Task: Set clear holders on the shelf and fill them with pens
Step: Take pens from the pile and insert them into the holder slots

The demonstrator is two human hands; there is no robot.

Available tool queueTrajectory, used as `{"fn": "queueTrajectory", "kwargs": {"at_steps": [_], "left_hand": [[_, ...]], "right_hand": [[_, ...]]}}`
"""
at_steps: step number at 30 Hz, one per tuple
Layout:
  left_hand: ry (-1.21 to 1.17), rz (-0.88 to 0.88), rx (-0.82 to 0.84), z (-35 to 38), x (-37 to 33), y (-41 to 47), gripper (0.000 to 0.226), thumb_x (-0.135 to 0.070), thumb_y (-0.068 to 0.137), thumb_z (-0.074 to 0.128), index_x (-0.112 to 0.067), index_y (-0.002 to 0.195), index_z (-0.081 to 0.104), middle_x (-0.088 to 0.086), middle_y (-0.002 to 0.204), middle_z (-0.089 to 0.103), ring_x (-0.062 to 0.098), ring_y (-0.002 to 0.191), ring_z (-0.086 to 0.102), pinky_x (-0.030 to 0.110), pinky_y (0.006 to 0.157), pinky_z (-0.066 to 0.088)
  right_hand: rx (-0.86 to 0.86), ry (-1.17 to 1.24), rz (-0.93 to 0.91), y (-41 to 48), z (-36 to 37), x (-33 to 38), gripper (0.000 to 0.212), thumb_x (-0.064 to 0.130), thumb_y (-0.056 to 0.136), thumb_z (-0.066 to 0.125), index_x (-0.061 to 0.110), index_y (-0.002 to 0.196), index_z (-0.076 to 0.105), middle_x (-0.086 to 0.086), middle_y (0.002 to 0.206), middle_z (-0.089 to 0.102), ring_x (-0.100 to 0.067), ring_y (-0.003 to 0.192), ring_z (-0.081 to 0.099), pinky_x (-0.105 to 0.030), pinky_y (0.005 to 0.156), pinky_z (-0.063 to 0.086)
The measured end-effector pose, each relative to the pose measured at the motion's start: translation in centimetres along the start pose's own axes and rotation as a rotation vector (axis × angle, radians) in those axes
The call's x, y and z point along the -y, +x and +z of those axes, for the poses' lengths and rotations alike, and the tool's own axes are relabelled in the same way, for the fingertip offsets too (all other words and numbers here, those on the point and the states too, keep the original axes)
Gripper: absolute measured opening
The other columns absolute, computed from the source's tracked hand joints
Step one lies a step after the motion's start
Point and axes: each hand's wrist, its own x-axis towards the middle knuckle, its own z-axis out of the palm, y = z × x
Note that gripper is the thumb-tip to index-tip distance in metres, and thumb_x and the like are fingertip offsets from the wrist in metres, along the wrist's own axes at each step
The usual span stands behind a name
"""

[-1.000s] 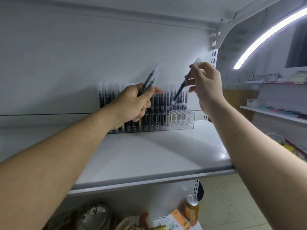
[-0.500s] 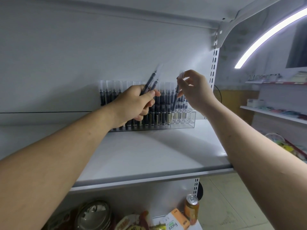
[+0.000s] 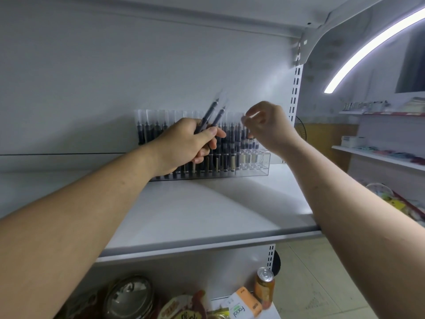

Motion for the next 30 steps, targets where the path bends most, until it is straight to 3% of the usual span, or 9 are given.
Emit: {"fn": "queueTrajectory", "kwargs": {"at_steps": [3,5,7,11,16,20,23,27,30], "left_hand": [[-0.003,-0.008,0.01,0.0,-0.1,-0.1,0.027,-0.019,0.112,0.046,-0.006,0.116,0.069,0.007,0.086,0.06,0.012,0.061,0.048,0.028,0.053,0.042],[-0.012,-0.019,0.024,0.0,-0.3,-0.2,0.027,-0.02,0.112,0.046,-0.007,0.117,0.069,0.006,0.083,0.062,0.013,0.061,0.05,0.029,0.054,0.043],[-0.017,-0.035,0.042,0.1,-0.5,-0.4,0.027,-0.022,0.112,0.046,-0.009,0.118,0.069,0.005,0.08,0.062,0.015,0.06,0.05,0.031,0.053,0.043],[-0.016,-0.05,0.068,0.2,-0.8,-0.7,0.026,-0.028,0.112,0.046,-0.015,0.119,0.068,0.004,0.077,0.061,0.017,0.055,0.047,0.03,0.048,0.038],[-0.003,-0.047,0.068,0.2,-0.9,-0.7,0.025,-0.028,0.112,0.047,-0.016,0.12,0.067,0.001,0.076,0.06,0.012,0.052,0.043,0.026,0.045,0.031],[-0.042,-0.049,0.077,0.1,-0.8,-0.5,0.025,-0.027,0.111,0.048,-0.014,0.121,0.067,0.004,0.077,0.058,0.011,0.051,0.036,0.026,0.044,0.026],[-0.041,-0.061,0.074,0.0,-0.7,-0.5,0.026,-0.028,0.111,0.048,-0.012,0.121,0.066,0.001,0.072,0.053,0.011,0.051,0.033,0.025,0.043,0.023],[-0.041,-0.051,0.072,-0.1,-0.5,-0.4,0.03,-0.03,0.112,0.045,-0.01,0.122,0.064,-0.002,0.067,0.038,0.011,0.05,0.025,0.026,0.042,0.02],[-0.037,-0.064,0.064,-0.2,-0.4,-0.3,0.031,-0.031,0.112,0.044,-0.01,0.124,0.063,-0.005,0.066,0.037,0.011,0.05,0.025,0.026,0.042,0.02]], "right_hand": [[-0.146,0.183,-0.032,0.1,-0.4,0.7,0.013,0.02,0.101,0.064,0.008,0.101,0.068,-0.002,0.069,0.069,-0.018,0.058,0.065,-0.031,0.056,0.052],[-0.059,0.481,0.012,0.0,-0.4,1.2,0.012,0.015,0.101,0.064,0.006,0.097,0.069,-0.008,0.064,0.065,-0.025,0.05,0.058,-0.031,0.047,0.041],[0.099,0.685,0.056,-0.2,-0.3,1.6,0.015,0.017,0.102,0.065,0.004,0.105,0.071,-0.012,0.072,0.068,-0.026,0.051,0.056,-0.029,0.045,0.036],[0.249,0.756,0.059,-0.5,-0.2,1.9,0.016,0.02,0.097,0.072,0.007,0.107,0.072,-0.011,0.089,0.071,-0.023,0.053,0.056,-0.026,0.045,0.037],[0.244,0.76,0.046,-0.5,-0.5,2.0,0.011,0.019,0.097,0.073,0.008,0.1,0.073,-0.01,0.095,0.073,-0.02,0.058,0.06,-0.026,0.048,0.039],[0.236,0.753,0.048,-0.5,-0.4,2.2,0.014,0.016,0.103,0.065,0.004,0.102,0.07,-0.014,0.101,0.075,-0.025,0.074,0.071,-0.029,0.051,0.039],[0.164,0.844,0.058,-0.1,-0.7,2.2,0.015,0.013,0.106,0.056,0.001,0.102,0.066,-0.013,0.091,0.072,-0.028,0.081,0.071,-0.027,0.053,0.044],[-0.097,0.947,0.103,0.5,-1.3,2.0,0.015,0.008,0.106,0.051,0.001,0.098,0.062,-0.008,0.075,0.067,-0.026,0.068,0.068,-0.029,0.053,0.044],[-0.285,0.726,0.086,1.0,-1.6,1.3,0.012,0.011,0.103,0.053,0.005,0.101,0.063,-0.002,0.072,0.068,-0.02,0.063,0.071,-0.028,0.054,0.045]]}}
